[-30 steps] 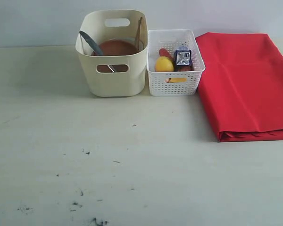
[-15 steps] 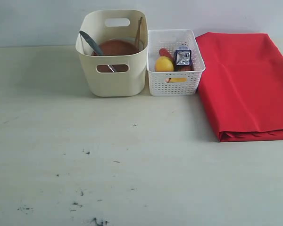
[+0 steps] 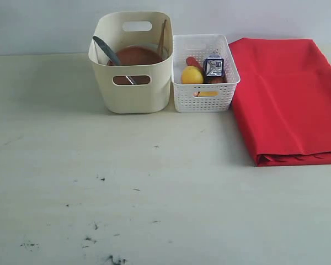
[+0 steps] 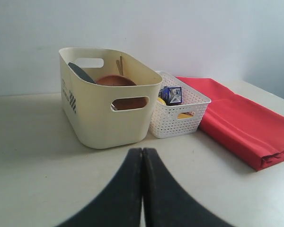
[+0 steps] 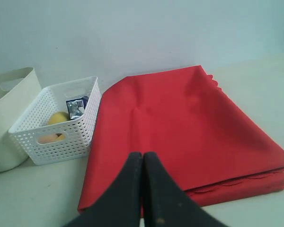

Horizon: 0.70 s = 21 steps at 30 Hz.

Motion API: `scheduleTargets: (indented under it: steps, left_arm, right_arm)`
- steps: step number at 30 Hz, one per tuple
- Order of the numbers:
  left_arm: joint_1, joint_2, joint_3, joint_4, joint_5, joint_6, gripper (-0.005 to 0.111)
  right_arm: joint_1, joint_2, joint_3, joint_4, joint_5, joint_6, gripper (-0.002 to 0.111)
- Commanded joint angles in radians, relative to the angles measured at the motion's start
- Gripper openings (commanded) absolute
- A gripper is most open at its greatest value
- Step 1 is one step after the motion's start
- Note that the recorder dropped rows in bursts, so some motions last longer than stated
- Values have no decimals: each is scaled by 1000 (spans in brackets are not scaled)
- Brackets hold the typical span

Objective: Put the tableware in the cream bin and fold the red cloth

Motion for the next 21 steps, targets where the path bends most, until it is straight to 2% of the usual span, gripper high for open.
scheduleTargets:
  steps: [1, 11, 14, 16, 21]
  left_arm:
    - [1, -1, 2, 1, -1, 0, 0]
    - [1, -1, 2, 3, -1, 0, 0]
    - [18, -44, 2, 43, -10, 119, 0]
    - [80, -108, 2, 47, -1, 134, 0]
    - [322, -264, 2, 66, 15, 161, 0]
  right_arm:
    - [2, -6, 5, -16, -5, 6, 0]
    - [2, -6, 5, -16, -5, 6, 0]
    - [2, -6, 5, -16, -5, 6, 0]
    - [2, -6, 5, -16, -5, 6, 0]
    - [2, -6, 5, -16, -5, 5, 0]
